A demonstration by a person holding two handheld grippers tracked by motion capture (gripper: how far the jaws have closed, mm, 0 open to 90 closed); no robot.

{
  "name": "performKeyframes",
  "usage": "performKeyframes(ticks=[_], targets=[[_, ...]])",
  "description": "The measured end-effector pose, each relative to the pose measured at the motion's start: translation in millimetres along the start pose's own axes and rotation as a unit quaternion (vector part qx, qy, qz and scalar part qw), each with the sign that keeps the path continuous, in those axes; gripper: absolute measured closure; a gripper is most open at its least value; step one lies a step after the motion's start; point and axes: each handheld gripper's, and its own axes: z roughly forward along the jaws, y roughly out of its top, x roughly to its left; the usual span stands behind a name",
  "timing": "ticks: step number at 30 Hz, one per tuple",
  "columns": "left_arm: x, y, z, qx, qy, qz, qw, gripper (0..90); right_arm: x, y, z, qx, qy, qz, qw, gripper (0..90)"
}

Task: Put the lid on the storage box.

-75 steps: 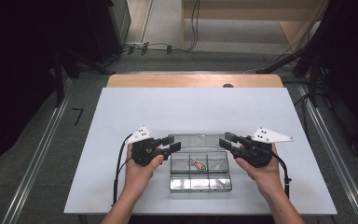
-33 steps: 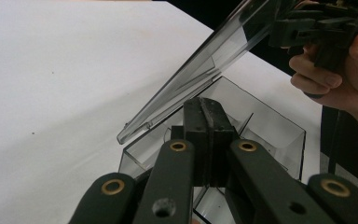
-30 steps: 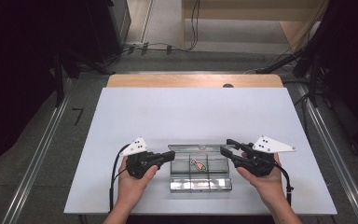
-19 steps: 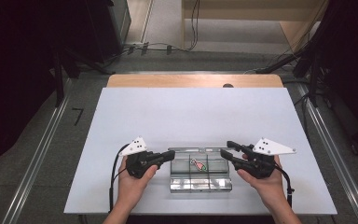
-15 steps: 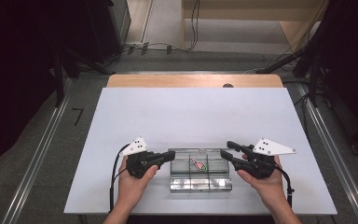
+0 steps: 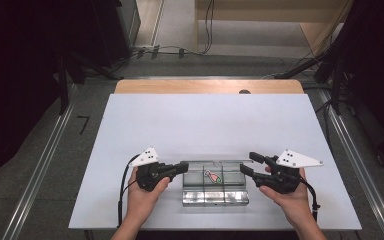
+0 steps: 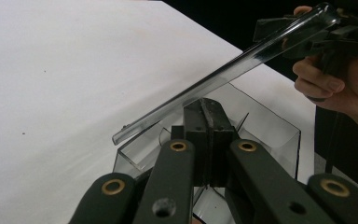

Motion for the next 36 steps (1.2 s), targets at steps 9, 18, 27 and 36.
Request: performKeyframes(ticks=[9,18,27,36], targets=[[0.1,0.0,0.3,-0.001,-0.001,-0.001,1.0,89.8,-2.7,-10.7,-9.1,0.006,-0.02,0.018,0.9996,54.7],[-1.3,0.9,-1.3,-0.006,-0.007,-0.004,0.9999,89.8,-0.7,-18.1,-12.3,0.018,-0.041,0.045,0.998,71.1],[-4.5,0.8,-1.2,-0.004,-0.008,-0.001,1.0,89.8,5.8,-21.7,-13.6,0.018,-0.026,0.048,0.9983,87.9],[-8.6,-2.0,-4.5,-0.007,-0.006,0.002,1.0,89.8,10.6,-22.8,-12.4,0.02,-0.018,0.034,0.9991,88.1]])
